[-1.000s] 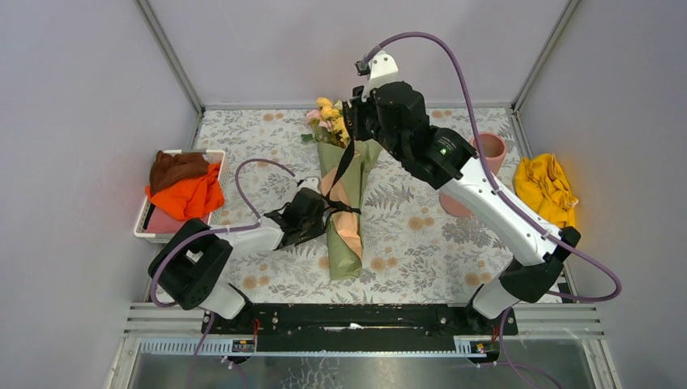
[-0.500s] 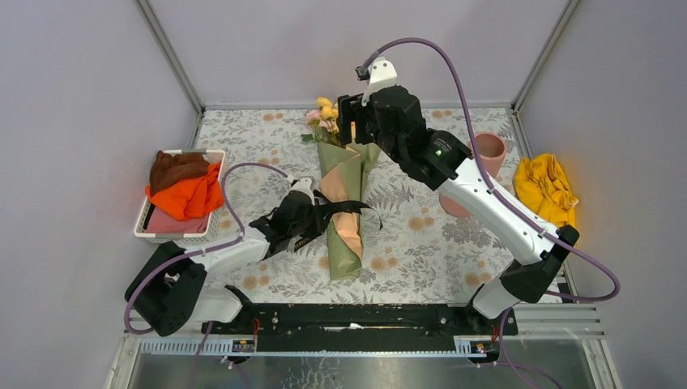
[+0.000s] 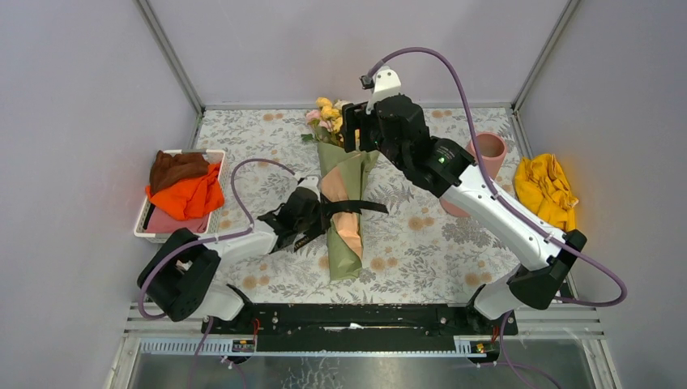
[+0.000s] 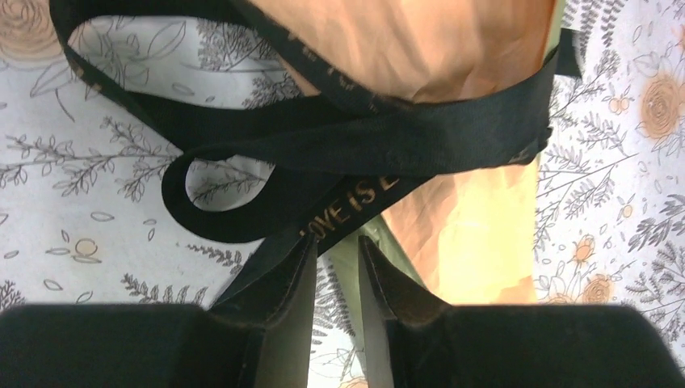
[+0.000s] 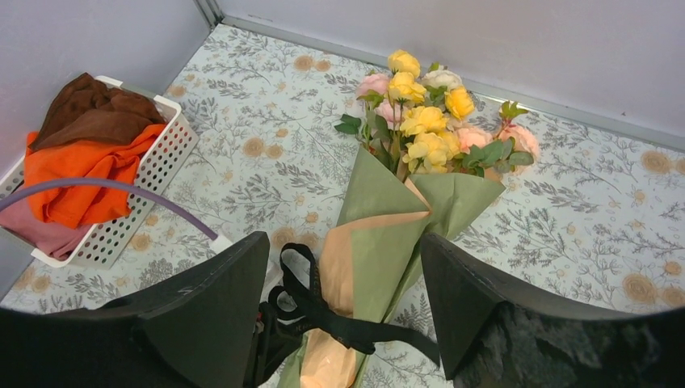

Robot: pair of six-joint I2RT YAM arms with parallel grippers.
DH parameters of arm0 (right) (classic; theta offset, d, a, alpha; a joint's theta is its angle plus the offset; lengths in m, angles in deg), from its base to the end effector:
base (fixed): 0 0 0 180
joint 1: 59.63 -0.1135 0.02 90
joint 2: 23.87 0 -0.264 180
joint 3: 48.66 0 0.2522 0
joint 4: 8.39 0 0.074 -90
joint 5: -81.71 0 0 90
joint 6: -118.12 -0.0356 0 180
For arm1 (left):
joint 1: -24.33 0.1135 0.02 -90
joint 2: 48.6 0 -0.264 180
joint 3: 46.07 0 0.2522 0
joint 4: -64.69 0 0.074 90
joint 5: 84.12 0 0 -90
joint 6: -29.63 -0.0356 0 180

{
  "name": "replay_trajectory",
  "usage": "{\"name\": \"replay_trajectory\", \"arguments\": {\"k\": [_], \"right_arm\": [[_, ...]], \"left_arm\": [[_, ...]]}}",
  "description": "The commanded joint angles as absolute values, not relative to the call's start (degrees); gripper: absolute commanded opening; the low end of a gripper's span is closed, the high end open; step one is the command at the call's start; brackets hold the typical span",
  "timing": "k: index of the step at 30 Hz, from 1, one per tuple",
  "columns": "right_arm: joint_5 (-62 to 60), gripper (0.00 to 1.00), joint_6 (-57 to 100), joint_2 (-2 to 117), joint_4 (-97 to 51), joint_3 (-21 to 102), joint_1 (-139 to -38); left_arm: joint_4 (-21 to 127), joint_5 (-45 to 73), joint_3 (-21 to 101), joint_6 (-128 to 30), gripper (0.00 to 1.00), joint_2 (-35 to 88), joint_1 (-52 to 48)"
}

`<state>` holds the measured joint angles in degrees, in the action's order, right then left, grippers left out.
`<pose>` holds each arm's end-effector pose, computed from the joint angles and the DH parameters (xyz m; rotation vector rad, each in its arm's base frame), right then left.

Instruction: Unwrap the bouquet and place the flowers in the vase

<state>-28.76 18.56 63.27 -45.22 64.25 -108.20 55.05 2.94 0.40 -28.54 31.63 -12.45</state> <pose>0.2339 0.2462 0.4662 -0.3393 1.7379 0.4242 0.2129 -0.1569 0.1582 0.0768 2.3888 -0.5294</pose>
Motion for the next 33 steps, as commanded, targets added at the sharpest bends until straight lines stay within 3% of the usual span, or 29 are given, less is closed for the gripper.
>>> {"name": "replay_trajectory", "arguments": {"k": [1, 10, 15, 33], "right_arm": [[-29.57, 0.77, 17.47, 59.95, -41.56, 62.88, -107.55], [-29.17, 0.76, 16.81, 58.95, -41.1, 60.8, -107.44], [-28.9, 0.74, 16.38, 58.67, -40.71, 59.8, -107.44], [-27.08, 0.74, 13.73, 59.36, -39.4, 53.22, -107.44]], "left_arm": [[57.97, 0.97, 4.43, -30.51, 0.32, 33.5, -12.85], [57.94, -0.04, 7.34, -31.33, 0.28, 37.4, -12.81], [55.83, -1.33, 8.56, -31.29, 0.0, 38.05, -12.85], [33.26, -12.44, 19.24, -30.28, 0.0, 21.61, -12.85]]}}
